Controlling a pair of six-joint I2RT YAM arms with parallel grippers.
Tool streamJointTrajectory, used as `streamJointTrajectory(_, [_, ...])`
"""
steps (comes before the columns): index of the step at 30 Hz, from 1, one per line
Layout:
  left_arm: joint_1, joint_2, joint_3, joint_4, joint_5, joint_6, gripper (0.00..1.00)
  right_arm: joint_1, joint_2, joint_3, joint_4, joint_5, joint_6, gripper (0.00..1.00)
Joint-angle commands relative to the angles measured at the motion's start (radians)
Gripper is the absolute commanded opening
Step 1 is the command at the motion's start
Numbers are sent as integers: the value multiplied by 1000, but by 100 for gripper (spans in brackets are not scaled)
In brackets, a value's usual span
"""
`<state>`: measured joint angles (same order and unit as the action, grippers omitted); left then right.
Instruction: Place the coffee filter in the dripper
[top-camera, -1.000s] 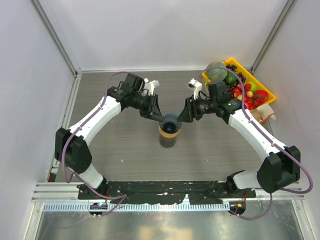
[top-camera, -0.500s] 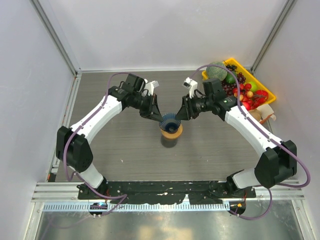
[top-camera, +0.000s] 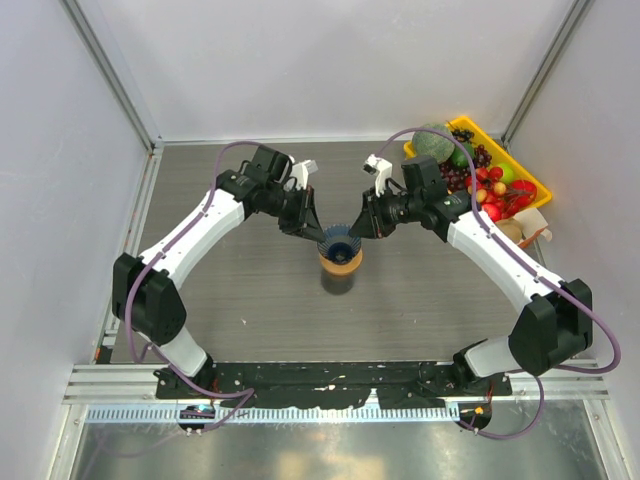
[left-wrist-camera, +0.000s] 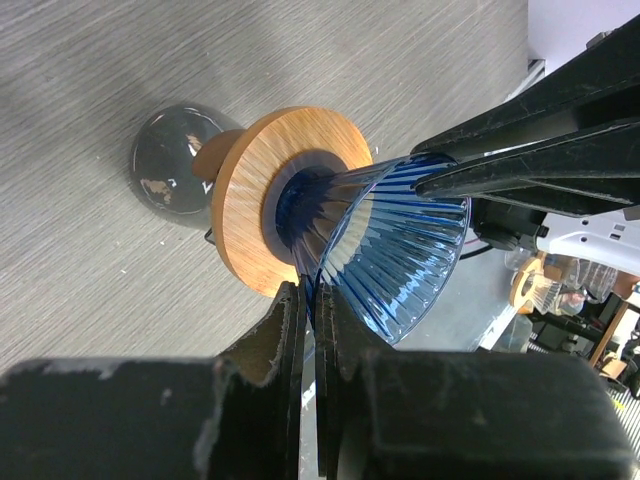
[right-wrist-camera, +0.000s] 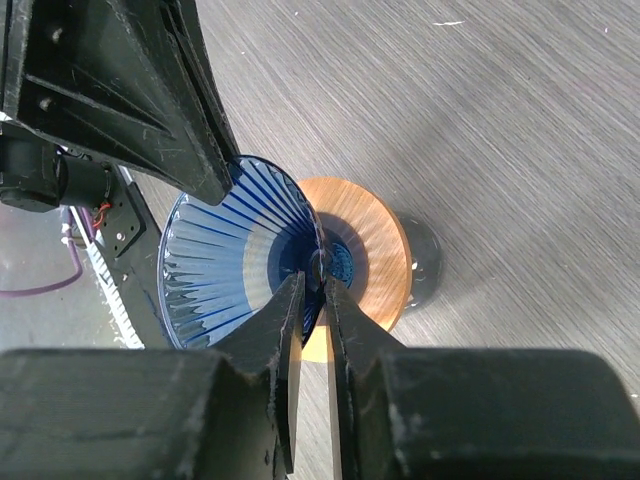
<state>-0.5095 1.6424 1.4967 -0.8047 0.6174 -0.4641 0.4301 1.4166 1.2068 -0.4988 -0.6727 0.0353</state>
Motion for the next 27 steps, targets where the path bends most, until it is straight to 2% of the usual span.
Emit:
streamJointTrajectory(1, [6, -10, 53, 10, -5, 22, 0, 4, 4, 27, 29, 25, -31, 5])
streamJointTrajectory(27, [-11, 4, -1, 16, -54, 54, 0, 7, -19, -119, 103, 33, -74, 5])
